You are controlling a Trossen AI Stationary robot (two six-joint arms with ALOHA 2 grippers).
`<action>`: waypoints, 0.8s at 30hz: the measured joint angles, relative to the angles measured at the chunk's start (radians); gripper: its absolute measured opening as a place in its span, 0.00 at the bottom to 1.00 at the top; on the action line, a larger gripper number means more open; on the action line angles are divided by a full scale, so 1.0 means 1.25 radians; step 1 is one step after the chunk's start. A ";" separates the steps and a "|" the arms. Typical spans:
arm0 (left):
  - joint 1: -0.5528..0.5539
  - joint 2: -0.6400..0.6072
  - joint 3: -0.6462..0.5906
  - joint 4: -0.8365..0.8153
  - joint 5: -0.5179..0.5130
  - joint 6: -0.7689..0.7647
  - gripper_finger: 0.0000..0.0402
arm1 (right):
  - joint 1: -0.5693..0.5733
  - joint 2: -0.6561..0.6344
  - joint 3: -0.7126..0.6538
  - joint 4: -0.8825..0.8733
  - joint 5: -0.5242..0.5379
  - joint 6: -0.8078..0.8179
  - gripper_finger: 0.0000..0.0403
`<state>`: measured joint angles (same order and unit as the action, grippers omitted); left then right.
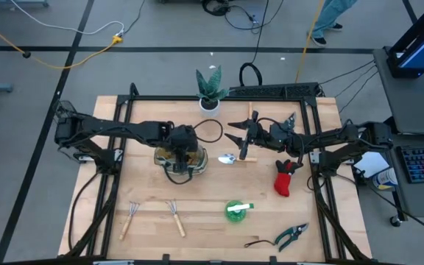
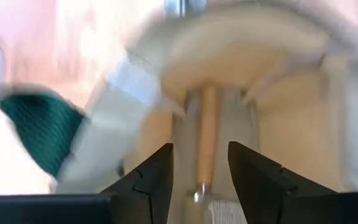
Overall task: Pick & Place Garden tools in Gardening bag
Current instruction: Put the top brown trowel into the white gardening bag
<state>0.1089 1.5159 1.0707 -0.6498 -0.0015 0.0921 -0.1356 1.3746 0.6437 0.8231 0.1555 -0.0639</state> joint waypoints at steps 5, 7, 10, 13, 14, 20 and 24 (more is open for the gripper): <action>0.000 -0.043 -0.001 -0.010 -0.001 0.000 0.40 | -0.001 0.000 0.000 -0.011 0.002 0.000 0.48; 0.000 -0.064 0.000 -0.013 -0.001 -0.004 0.40 | -0.001 0.000 -0.001 -0.013 0.003 0.000 0.48; 0.000 -0.094 -0.001 -0.018 -0.001 -0.006 0.40 | -0.002 0.000 -0.001 -0.022 0.004 0.000 0.48; 0.000 -0.120 0.000 -0.019 -0.001 -0.007 0.40 | -0.006 0.000 0.000 -0.031 0.005 0.000 0.48; 0.000 -0.135 -0.001 -0.030 -0.002 -0.007 0.40 | -0.007 0.000 -0.001 -0.034 0.006 0.000 0.48; 0.000 -0.188 -0.002 -0.047 -0.003 -0.007 0.40 | -0.023 0.000 0.000 -0.040 0.007 0.028 0.48; 0.001 -0.228 -0.001 -0.047 -0.007 -0.002 0.40 | -0.039 0.000 0.000 -0.049 0.007 0.050 0.48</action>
<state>0.1104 1.2304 1.0695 -0.7082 -0.0097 0.0902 -0.1843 1.3746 0.6434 0.7614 0.1646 -0.0011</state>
